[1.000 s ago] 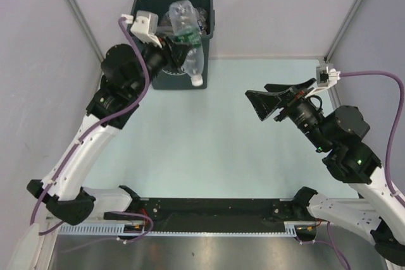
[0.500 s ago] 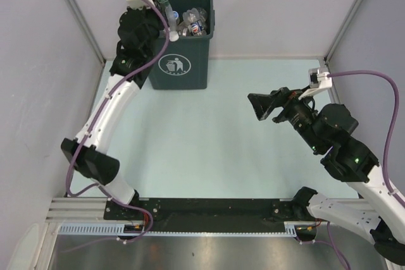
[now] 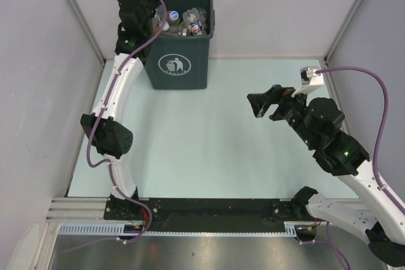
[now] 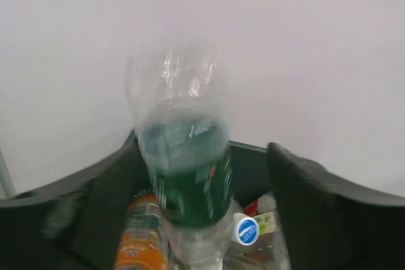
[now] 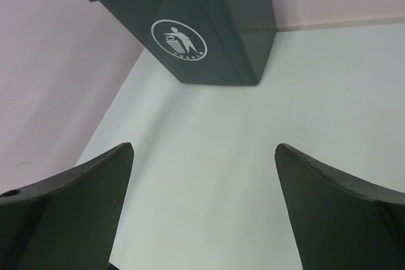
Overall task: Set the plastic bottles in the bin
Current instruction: Place the plastic bottle in the trash bin.
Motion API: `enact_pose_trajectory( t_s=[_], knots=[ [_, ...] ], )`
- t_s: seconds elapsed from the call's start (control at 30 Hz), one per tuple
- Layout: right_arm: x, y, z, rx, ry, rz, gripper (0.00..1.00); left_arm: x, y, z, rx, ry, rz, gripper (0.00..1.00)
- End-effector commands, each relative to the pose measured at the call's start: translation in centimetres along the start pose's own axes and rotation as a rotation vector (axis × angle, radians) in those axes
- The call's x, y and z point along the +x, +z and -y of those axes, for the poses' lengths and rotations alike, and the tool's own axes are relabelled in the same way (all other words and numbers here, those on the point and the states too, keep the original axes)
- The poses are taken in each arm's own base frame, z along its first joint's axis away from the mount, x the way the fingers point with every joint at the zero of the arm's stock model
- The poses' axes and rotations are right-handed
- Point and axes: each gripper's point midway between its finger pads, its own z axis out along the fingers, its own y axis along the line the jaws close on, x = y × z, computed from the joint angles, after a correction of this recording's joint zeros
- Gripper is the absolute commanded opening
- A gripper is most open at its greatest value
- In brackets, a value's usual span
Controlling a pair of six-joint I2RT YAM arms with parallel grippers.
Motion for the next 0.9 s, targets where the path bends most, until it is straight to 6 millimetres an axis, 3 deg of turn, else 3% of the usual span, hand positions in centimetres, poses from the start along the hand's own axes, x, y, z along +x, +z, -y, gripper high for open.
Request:
enact_pose_trajectory(
  t_s=[0.0,0.23,0.37,0.43,0.47,0.5,0.53,0.57,0.6,0.63,0.67,0.7,0.73,0.77,0.8,0.83,0.87],
  knots=[
    [-0.3,-0.2,0.4,-0.013,0.024,-0.002,1.00,-2.3,0.3,0.3,0.038,-0.008,0.045,0.96],
    [0.0,0.2,1.4,0.002,0.062,-0.020,1.00,-3.9,-0.9,0.8,0.082,-0.009,0.046,1.00],
    [0.4,0.2,2.1,0.029,0.074,-0.032,1.00,-6.9,-3.1,1.2,0.133,-0.013,0.054,1.00],
    [0.5,0.1,2.4,0.045,0.077,-0.035,1.00,-7.0,-4.1,1.3,0.156,-0.013,0.023,1.00],
    [0.6,0.1,2.6,0.053,0.080,-0.034,1.00,-8.7,-5.4,1.6,0.189,-0.018,0.035,1.00],
    [0.6,-0.1,2.7,0.060,0.084,-0.033,1.00,-9.0,-6.1,1.7,0.206,-0.025,0.026,1.00],
    [0.8,-0.1,3.0,0.069,0.085,-0.038,1.00,-7.8,-6.6,1.7,0.220,-0.019,-0.010,1.00],
    [0.8,-0.2,3.1,0.077,0.089,-0.035,1.00,-9.7,-8.3,2.0,0.258,-0.037,0.008,1.00],
    [0.8,-0.4,3.1,0.076,0.093,-0.034,1.00,-9.8,-9.1,2.0,0.271,-0.042,0.003,1.00],
    [0.9,-0.5,3.1,0.077,0.095,-0.035,1.00,-8.7,-9.7,1.8,0.278,-0.043,-0.026,1.00],
    [0.9,-0.6,3.2,0.081,0.099,-0.035,0.99,-10.7,-11.5,1.7,0.296,-0.065,-0.001,1.00],
    [0.9,-0.7,3.3,0.084,0.107,-0.034,1.00,-10.9,-12.4,1.8,0.316,-0.073,-0.005,1.00],
    [1.0,-0.9,3.3,0.082,0.111,-0.033,1.00,-9.6,-13.0,1.5,0.317,-0.075,-0.038,1.00],
    [1.0,-0.9,3.5,0.092,0.114,-0.035,1.00,-11.4,-14.8,1.2,0.332,-0.095,-0.013,1.00],
    [1.2,-1.0,3.5,0.095,0.117,-0.040,1.00,-11.3,-15.7,1.4,0.358,-0.100,-0.024,1.00],
    [1.4,-1.2,3.8,0.108,0.122,-0.046,1.00,-9.9,-16.4,1.1,0.359,-0.100,-0.068,1.00],
    [1.7,-1.2,4.1,0.122,0.122,-0.052,1.00,-10.8,-18.0,0.8,0.371,-0.116,-0.063,1.00]
  ],
)
